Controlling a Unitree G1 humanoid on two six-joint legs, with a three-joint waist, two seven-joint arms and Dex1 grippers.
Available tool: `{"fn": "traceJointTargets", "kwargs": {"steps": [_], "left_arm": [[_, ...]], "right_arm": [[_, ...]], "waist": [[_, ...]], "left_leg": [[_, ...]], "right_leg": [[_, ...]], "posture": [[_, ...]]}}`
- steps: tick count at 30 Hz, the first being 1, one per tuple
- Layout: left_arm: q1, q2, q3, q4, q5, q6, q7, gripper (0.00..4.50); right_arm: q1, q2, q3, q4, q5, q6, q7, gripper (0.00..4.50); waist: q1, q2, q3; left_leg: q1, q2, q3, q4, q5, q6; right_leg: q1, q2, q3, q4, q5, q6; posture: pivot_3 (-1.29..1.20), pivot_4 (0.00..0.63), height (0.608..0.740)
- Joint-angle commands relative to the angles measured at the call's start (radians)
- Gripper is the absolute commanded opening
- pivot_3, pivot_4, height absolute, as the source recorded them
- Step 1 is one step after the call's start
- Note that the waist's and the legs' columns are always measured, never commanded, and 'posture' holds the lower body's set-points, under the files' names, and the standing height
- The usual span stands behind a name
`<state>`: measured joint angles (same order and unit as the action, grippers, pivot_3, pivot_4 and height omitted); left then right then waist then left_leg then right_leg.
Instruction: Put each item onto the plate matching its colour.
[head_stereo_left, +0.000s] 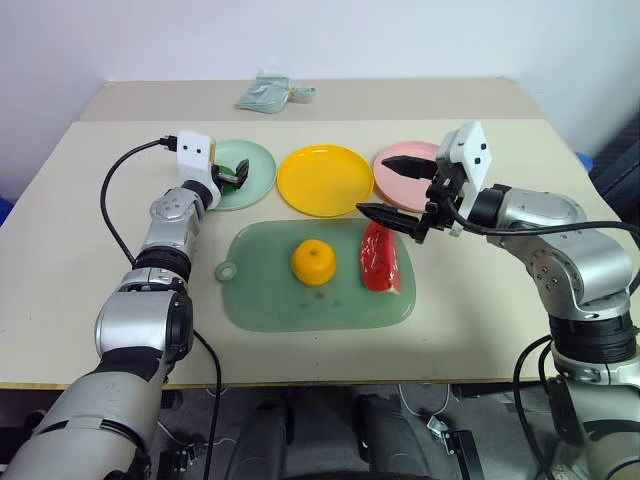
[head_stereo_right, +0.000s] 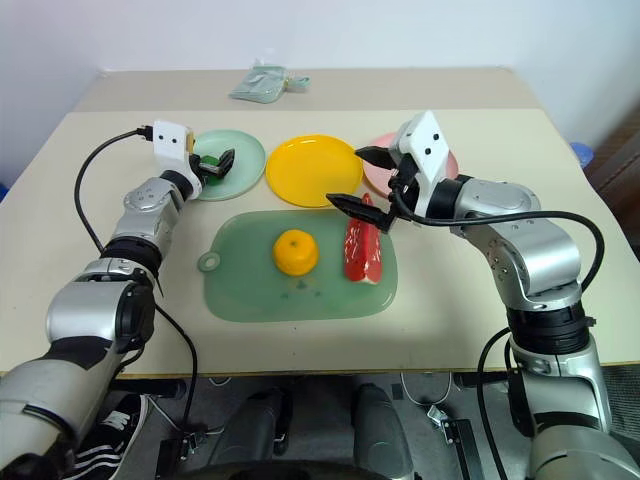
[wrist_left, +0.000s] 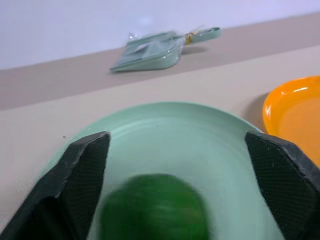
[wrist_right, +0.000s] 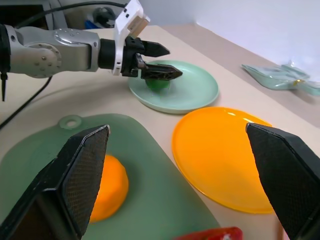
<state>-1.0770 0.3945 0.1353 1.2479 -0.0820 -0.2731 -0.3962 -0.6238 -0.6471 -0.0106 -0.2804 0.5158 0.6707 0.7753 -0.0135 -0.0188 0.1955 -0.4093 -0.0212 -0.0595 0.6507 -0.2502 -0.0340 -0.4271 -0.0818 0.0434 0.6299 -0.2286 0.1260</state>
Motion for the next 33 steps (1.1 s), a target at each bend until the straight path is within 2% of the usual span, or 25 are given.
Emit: {"fn": "traceJointTargets", "kwargs": {"steps": [1,5,6,9,13,17,20,27,30,32,33], "left_arm": [[-0.047,0.018,0.021,-0.058,-0.027,-0.056,-0.112,4.46],[0.043,0.036,0.013,-0.346,-0.236,0.086,-0.725,4.46],[0.083,0.046,0.000,-0.450,-0.299,0.189,-0.830,4.46],[0.167,0.070,-0.022,-0.703,-0.453,0.484,-0.988,4.46],[0.241,0.111,-0.130,-0.810,-0.400,0.551,-1.099,4.46],[0.281,0.108,-0.237,-0.859,-0.307,0.481,-1.126,4.46],[0.295,0.086,-0.303,-0.840,-0.198,0.330,-1.091,4.46],[0.284,0.016,-0.342,-0.702,-0.085,0.165,-0.993,4.46],[0.293,0.015,-0.378,-0.658,-0.019,0.108,-0.958,4.46],[0.306,0.000,-0.381,-0.660,-0.027,0.113,-0.966,4.46],[0.308,-0.011,-0.378,-0.659,-0.036,0.124,-0.966,4.22]], "right_arm": [[0.001,-0.009,-0.037,-0.046,0.008,-0.008,-0.009,4.50],[0.012,-0.027,-0.053,-0.050,0.022,-0.011,0.013,4.50],[0.018,-0.037,-0.056,-0.052,0.029,-0.010,0.030,4.50],[0.036,-0.074,-0.071,-0.056,0.066,0.002,0.089,4.50],[0.060,-0.109,-0.060,-0.068,0.093,-0.007,0.161,4.50],[0.052,-0.083,-0.038,-0.074,0.089,-0.007,0.150,4.50],[0.047,-0.081,-0.035,-0.074,0.089,-0.001,0.150,4.50],[0.060,-0.097,-0.040,-0.085,0.092,0.007,0.156,4.50],[0.066,-0.098,-0.042,-0.092,0.092,0.010,0.151,4.50],[0.069,-0.099,-0.046,-0.094,0.093,0.012,0.147,4.50],[0.071,-0.100,-0.048,-0.096,0.092,0.012,0.145,4.50]], "waist": [[0.000,0.000,0.000],[0.001,0.000,0.000],[-0.002,0.000,0.000],[-0.007,0.001,0.000],[-0.007,0.001,0.000],[-0.005,0.001,0.000],[0.004,0.000,0.000],[-0.001,0.000,0.000],[0.000,0.000,0.000],[0.000,0.000,0.000],[0.001,0.000,0.000]], "left_leg": [[0.000,0.000,0.000,0.000,0.000,0.000],[-0.001,0.000,0.000,0.000,0.000,0.000],[-0.001,0.000,0.000,0.000,0.000,0.000],[-0.001,0.001,0.000,-0.001,0.000,0.000],[0.000,0.001,0.000,0.000,0.000,0.000],[0.001,0.001,0.000,0.001,0.000,0.000],[0.000,0.001,0.000,0.001,0.000,0.000],[0.000,0.001,0.000,0.001,0.000,0.000],[0.000,0.001,0.000,0.001,0.000,0.000],[0.000,0.001,0.000,0.001,0.000,0.000],[0.000,0.001,0.000,0.001,0.000,0.000]], "right_leg": [[0.000,0.000,0.000,0.000,0.000,0.000],[0.000,0.000,0.000,0.000,0.000,0.000],[0.000,0.000,0.000,0.000,0.000,0.000],[0.000,0.000,0.000,0.000,0.000,0.000],[0.000,0.001,0.000,0.000,0.000,0.000],[0.001,0.001,0.001,0.000,0.000,0.000],[0.001,0.001,0.001,0.000,0.000,0.000],[0.001,0.001,0.000,0.000,0.000,0.000],[0.001,0.001,0.001,0.000,0.000,0.000],[0.001,0.000,0.001,0.000,0.000,0.000],[0.001,0.000,0.001,0.000,0.000,0.000]], "posture": [[0.00,0.150,0.740],[0.00,0.150,0.740],[0.00,0.150,0.740],[0.00,0.150,0.740],[0.00,0.150,0.740],[0.00,0.150,0.740],[0.00,0.150,0.740],[0.00,0.150,0.740],[0.00,0.150,0.740],[0.00,0.150,0.740],[0.00,0.150,0.740]]}}
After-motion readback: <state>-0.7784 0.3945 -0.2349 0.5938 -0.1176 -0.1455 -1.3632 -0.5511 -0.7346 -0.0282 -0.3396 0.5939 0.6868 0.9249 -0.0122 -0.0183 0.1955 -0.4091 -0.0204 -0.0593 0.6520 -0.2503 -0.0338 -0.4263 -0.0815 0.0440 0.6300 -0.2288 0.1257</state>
